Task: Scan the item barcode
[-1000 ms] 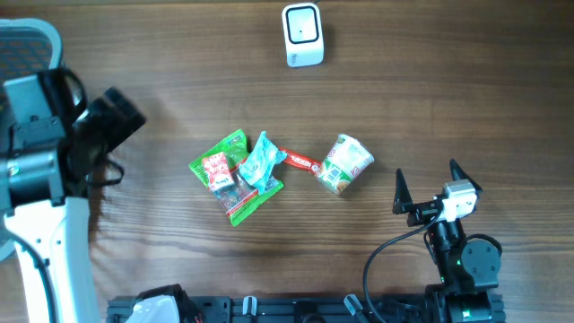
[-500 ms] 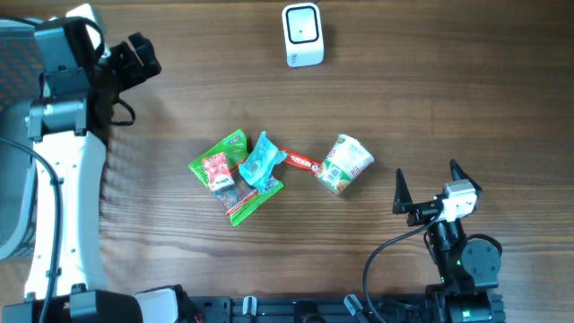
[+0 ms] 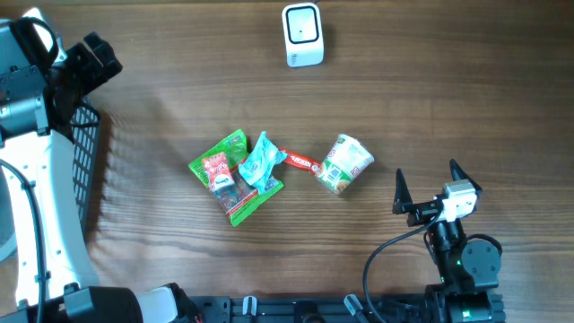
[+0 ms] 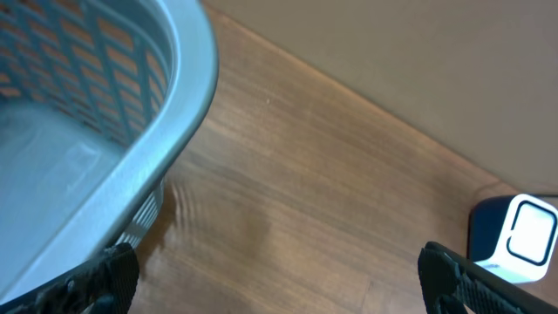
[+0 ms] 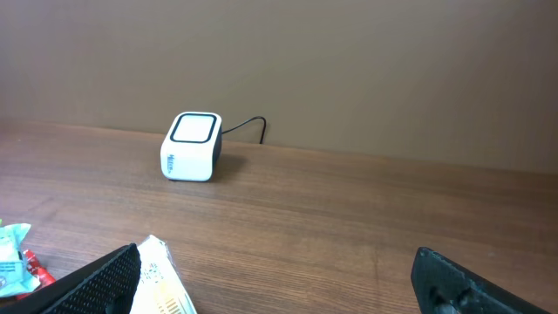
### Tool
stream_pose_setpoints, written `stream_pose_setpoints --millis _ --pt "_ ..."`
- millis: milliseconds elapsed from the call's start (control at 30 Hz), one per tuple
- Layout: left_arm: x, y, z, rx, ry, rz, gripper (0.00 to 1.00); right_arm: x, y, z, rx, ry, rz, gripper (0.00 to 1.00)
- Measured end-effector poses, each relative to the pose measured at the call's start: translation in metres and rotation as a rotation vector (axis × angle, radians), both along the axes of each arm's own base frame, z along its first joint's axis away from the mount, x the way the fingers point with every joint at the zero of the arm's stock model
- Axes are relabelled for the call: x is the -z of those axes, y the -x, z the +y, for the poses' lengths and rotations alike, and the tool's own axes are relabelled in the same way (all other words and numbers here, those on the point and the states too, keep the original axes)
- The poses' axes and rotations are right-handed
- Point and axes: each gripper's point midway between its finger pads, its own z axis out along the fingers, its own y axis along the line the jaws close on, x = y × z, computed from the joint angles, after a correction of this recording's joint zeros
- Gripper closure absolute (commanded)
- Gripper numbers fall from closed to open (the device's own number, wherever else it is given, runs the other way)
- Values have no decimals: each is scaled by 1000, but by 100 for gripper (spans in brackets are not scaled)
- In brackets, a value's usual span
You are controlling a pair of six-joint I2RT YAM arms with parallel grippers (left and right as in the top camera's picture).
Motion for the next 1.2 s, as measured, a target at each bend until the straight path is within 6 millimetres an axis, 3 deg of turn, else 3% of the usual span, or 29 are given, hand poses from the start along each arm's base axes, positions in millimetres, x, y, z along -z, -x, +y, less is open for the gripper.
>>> stream_pose_setpoints --millis 767,933,967,1033,1100,1133,1200 --pt "3 2 -1 0 5 14 0 0 0 1 -4 0 0 0" --pt "3 2 -1 0 5 15 0 6 3 3 -11 -161 86 0" --pt "3 2 -1 0 5 15 0 -2 7 3 -7 -199 115 0" --pt "3 2 -1 0 5 15 0 -49 23 1 -2 -238 142 0" --pt "3 3 -1 0 5 17 0 -129 39 0 -9 -260 87 0" --pt "3 3 -1 1 6 16 0 -153 45 2 -11 -262 145 0" --pt "2 2 -1 2 7 14 0 -163 37 9 -27 -262 327 0"
